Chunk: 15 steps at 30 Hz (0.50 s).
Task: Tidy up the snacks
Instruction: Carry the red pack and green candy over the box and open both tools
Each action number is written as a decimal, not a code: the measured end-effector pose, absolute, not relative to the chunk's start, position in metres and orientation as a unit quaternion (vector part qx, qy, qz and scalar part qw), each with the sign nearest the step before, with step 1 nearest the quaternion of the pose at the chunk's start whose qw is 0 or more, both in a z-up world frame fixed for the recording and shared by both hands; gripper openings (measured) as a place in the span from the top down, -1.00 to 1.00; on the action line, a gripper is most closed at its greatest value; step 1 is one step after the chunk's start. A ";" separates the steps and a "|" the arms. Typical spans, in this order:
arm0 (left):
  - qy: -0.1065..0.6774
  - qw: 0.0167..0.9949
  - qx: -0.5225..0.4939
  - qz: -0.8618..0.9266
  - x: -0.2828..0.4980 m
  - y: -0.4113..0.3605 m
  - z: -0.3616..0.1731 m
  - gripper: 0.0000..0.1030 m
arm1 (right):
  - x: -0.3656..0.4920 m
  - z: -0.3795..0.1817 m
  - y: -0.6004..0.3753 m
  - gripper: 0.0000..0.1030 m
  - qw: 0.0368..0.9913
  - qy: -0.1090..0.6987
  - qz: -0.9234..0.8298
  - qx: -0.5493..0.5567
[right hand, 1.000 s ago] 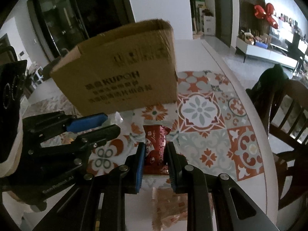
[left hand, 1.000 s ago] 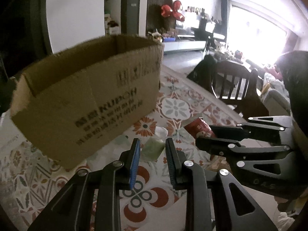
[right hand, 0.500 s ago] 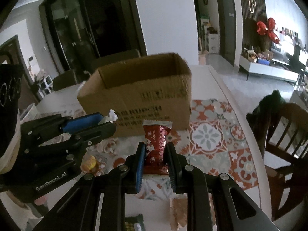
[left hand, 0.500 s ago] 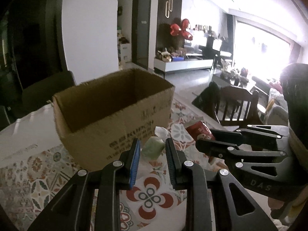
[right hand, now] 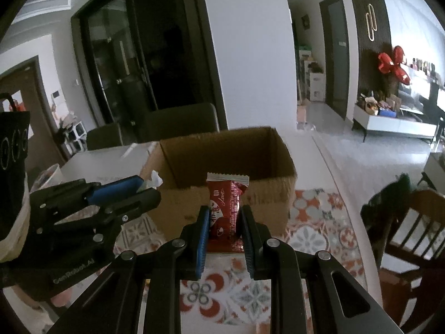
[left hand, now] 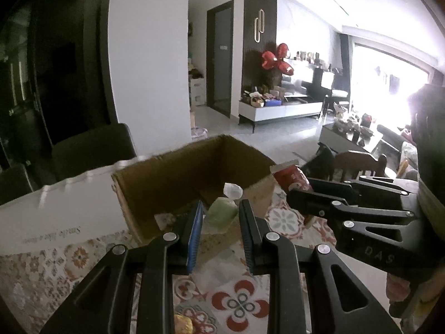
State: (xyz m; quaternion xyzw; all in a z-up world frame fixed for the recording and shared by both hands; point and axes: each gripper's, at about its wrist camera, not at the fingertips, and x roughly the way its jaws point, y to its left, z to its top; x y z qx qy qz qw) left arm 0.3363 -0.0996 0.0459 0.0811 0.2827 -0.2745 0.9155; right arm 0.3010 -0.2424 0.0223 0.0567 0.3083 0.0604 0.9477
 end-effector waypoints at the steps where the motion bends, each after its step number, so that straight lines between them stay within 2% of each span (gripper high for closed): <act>1: 0.280 0.917 0.081 -0.271 0.339 -0.099 0.048 0.48 | 0.305 0.025 -0.242 0.55 0.949 0.306 0.061 0.055; 15: 0.279 0.925 0.074 -0.247 0.397 -0.092 0.064 0.48 | 0.363 0.045 -0.235 0.55 0.949 0.307 0.069 0.030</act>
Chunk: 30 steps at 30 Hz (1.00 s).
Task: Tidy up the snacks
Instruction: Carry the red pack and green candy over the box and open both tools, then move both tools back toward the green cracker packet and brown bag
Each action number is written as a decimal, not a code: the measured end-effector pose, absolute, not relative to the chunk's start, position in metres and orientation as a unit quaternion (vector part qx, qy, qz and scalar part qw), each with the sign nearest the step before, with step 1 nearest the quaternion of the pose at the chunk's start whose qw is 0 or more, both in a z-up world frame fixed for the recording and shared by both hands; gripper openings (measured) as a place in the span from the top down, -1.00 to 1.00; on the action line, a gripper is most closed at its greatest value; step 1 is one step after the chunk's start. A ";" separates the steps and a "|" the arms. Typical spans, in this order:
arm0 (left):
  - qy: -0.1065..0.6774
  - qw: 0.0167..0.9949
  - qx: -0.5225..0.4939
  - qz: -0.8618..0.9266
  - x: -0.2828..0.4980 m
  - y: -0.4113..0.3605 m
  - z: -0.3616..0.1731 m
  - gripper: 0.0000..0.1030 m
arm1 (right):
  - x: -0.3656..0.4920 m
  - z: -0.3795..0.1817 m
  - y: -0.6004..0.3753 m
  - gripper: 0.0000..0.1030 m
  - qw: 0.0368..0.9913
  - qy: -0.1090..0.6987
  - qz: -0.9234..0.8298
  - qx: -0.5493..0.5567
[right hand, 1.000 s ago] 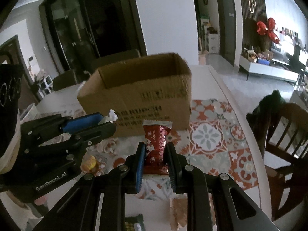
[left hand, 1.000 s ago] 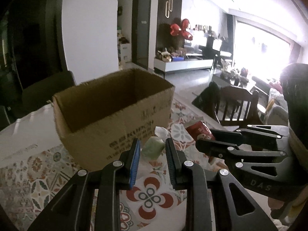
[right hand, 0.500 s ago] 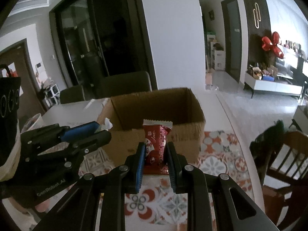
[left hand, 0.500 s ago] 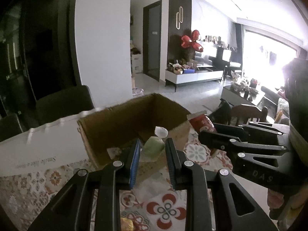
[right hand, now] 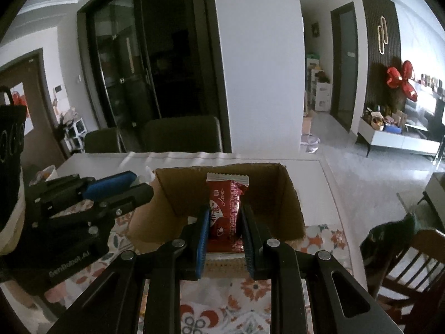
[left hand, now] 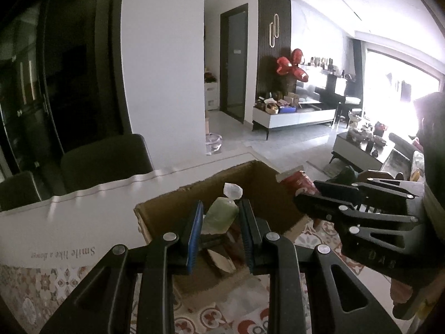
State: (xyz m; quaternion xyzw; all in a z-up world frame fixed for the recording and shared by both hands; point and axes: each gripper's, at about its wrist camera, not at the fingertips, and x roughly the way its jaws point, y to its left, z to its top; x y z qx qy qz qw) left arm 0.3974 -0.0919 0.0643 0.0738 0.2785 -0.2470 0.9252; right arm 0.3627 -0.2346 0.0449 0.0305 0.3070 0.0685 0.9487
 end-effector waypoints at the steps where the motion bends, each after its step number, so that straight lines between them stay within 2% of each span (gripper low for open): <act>1: 0.279 0.926 0.074 -0.243 0.402 -0.092 0.064 0.48 | 0.367 0.044 -0.234 0.55 0.948 0.310 0.071 0.031; 10: 0.304 0.920 0.075 -0.238 0.428 -0.095 0.053 0.41 | 0.392 0.033 -0.239 0.54 0.943 0.324 0.061 0.039; 12: 0.306 0.921 0.078 -0.229 0.431 -0.094 0.051 0.08 | 0.395 0.031 -0.240 0.53 0.942 0.327 0.056 0.041; 14: 0.303 0.924 0.076 -0.222 0.430 -0.092 0.050 -0.09 | 0.398 0.031 -0.241 0.43 0.941 0.332 0.048 0.045; 15: 0.300 0.925 0.075 -0.219 0.427 -0.090 0.050 -0.10 | 0.398 0.030 -0.241 0.21 0.941 0.333 0.043 0.045; 16: 0.299 0.926 0.077 -0.216 0.424 -0.089 0.049 -0.10 | 0.397 0.030 -0.241 0.15 0.942 0.331 0.039 0.042; 24: 0.285 0.934 0.078 -0.201 0.394 -0.074 0.043 -0.19 | 0.368 0.031 -0.233 0.15 0.949 0.315 0.024 0.017; 27: 0.282 0.934 0.073 -0.205 0.382 -0.067 0.044 -0.19 | 0.354 0.031 -0.229 0.03 0.951 0.308 0.019 0.010; 30: 0.274 0.935 0.080 -0.211 0.365 -0.061 0.044 -0.20 | 0.338 0.030 -0.223 0.03 0.953 0.302 0.020 0.006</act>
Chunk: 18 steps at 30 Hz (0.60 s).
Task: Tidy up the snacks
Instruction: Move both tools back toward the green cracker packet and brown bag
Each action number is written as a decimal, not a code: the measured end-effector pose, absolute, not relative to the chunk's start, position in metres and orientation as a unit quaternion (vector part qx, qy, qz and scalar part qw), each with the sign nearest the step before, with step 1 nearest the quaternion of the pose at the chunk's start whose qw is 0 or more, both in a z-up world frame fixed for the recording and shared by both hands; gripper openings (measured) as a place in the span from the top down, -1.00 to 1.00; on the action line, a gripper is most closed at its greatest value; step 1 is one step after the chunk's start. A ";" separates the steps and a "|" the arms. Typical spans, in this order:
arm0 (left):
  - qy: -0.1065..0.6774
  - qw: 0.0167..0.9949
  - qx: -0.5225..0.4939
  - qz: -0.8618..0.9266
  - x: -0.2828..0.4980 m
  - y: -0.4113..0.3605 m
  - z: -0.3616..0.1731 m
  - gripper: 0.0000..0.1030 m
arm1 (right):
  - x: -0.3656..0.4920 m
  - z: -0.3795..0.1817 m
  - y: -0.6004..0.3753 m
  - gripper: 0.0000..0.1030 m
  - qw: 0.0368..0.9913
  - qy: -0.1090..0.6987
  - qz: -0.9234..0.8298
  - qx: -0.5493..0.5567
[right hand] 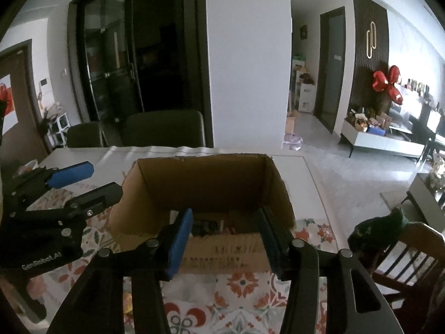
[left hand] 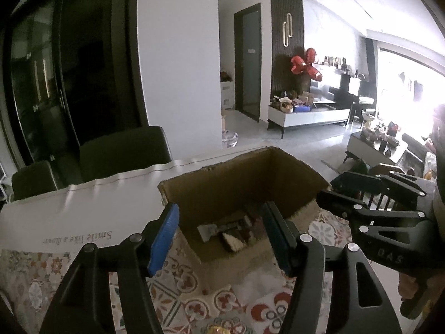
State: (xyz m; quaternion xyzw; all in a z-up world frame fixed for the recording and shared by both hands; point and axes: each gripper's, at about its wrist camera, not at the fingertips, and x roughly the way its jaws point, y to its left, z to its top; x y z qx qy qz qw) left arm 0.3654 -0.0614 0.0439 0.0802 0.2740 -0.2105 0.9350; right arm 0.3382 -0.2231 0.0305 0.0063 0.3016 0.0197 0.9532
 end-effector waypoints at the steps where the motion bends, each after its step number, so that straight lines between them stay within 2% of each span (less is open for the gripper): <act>1: 0.271 0.935 0.083 -0.215 0.358 -0.059 0.044 -0.20 | 0.333 0.030 -0.221 0.03 0.954 0.300 0.022 0.007; 18: 0.239 0.926 0.124 -0.265 0.262 -0.057 0.031 -0.20 | 0.241 0.016 -0.206 0.03 0.957 0.289 0.013 0.007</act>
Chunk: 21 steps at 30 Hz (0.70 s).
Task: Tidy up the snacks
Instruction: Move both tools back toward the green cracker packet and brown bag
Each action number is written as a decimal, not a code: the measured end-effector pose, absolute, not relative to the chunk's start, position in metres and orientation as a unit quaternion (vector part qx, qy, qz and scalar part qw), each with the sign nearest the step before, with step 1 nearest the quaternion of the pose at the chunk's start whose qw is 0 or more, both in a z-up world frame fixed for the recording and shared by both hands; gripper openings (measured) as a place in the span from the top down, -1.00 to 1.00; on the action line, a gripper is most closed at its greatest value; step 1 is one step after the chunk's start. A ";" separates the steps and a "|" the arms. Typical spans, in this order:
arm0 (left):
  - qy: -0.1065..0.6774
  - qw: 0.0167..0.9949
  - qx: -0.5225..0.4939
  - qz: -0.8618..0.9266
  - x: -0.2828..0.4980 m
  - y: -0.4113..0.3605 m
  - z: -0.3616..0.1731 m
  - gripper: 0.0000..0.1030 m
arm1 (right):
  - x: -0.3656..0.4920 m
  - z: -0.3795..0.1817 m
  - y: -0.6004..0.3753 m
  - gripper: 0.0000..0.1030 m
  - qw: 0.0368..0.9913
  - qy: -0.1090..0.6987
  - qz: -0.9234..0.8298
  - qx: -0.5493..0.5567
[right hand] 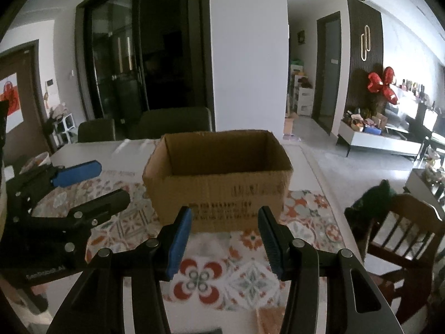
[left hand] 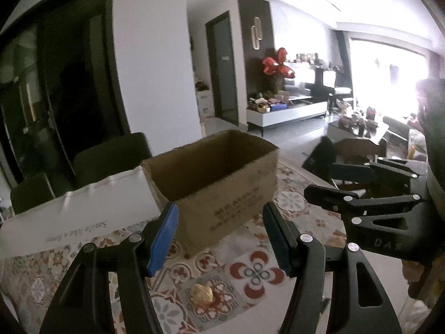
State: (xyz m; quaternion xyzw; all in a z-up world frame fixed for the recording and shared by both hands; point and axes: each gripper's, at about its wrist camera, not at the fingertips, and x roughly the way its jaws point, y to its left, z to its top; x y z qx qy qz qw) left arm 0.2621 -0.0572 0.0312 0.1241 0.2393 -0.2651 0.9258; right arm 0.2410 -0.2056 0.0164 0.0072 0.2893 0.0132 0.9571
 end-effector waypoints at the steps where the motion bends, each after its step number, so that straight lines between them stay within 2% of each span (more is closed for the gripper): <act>1: 0.238 0.924 0.129 -0.270 0.255 -0.059 0.029 -0.20 | 0.236 0.015 -0.206 0.03 0.957 0.290 0.012 0.008; 21: 0.321 0.855 0.186 -0.362 0.190 -0.090 -0.059 -0.25 | 0.154 -0.066 -0.223 0.03 0.931 0.363 -0.034 0.014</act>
